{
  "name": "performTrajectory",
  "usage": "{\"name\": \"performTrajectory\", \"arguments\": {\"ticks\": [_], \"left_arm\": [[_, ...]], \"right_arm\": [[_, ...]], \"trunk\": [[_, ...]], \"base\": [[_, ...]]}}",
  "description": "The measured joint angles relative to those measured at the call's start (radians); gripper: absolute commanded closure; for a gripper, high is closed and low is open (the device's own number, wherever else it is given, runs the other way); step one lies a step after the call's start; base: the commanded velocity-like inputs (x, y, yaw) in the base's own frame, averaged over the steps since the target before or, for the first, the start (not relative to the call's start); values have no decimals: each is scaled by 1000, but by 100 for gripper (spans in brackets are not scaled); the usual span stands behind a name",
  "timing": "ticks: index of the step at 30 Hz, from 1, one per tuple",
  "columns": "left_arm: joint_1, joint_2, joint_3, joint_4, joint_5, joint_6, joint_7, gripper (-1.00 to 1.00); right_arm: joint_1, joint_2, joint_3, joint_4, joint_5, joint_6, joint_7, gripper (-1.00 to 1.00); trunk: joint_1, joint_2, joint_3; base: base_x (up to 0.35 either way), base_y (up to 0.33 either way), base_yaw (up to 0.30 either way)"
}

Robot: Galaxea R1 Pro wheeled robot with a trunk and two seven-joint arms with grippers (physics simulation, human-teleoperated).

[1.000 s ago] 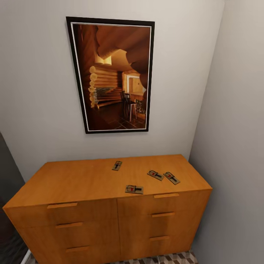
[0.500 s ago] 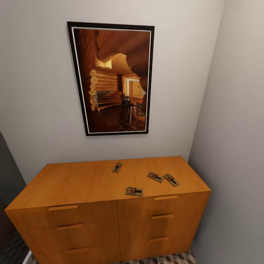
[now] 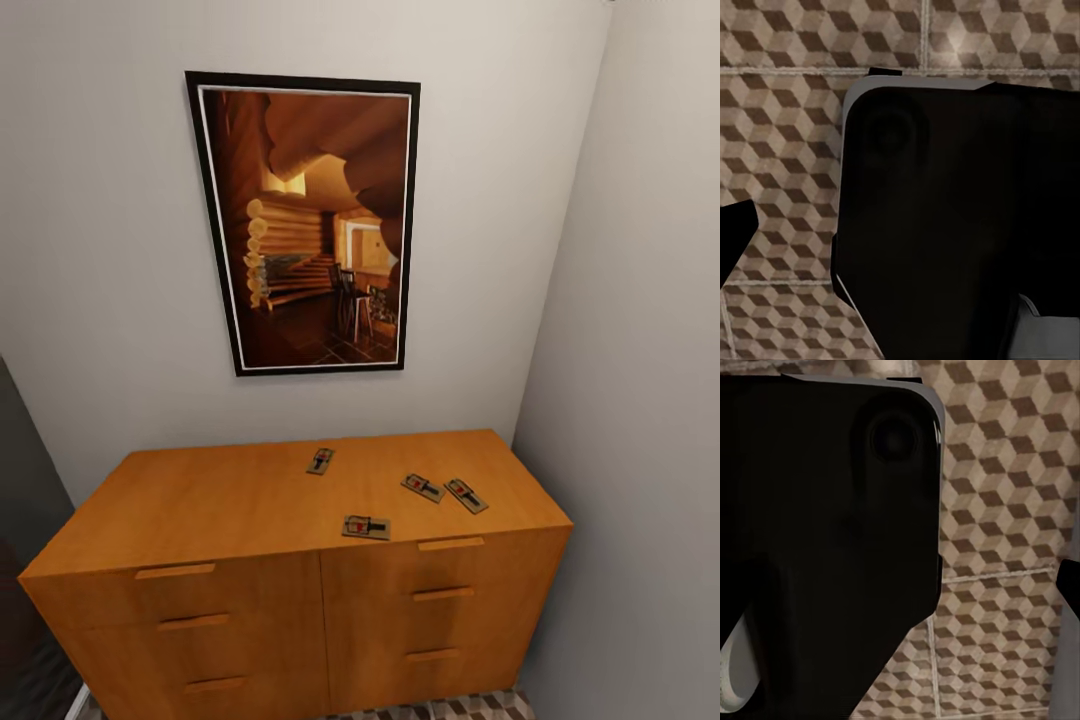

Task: Take the four mousetraps from the cabinet in the bathroom and place them on the bathroom floor. Make sure all four end up on the same floor surface, and ensure that at least two of them are either under or directly next to the same bathroom sink.

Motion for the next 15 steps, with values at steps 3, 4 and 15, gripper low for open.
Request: {"name": "performTrajectory", "arguments": {"ticks": [3, 4, 15], "left_arm": [[0, 0, 0, 0, 0, 0, 0, -100], [0, 0, 0, 0, 0, 0, 0, -100], [0, 0, 0, 0, 1, 0, -1, -100]], "right_arm": [[0, 0, 0, 0, 0, 1, 0, -100], [0, 0, 1, 0, 0, 1, 0, -100], [0, 0, -2, 0, -2, -2, -6, -100]], "trunk": [[-12, 21, 9], [-15, 28, 13], [-58, 105, 47]], "base": [[0, 0, 0], [0, 0, 0], [0, 0, 0]]}}
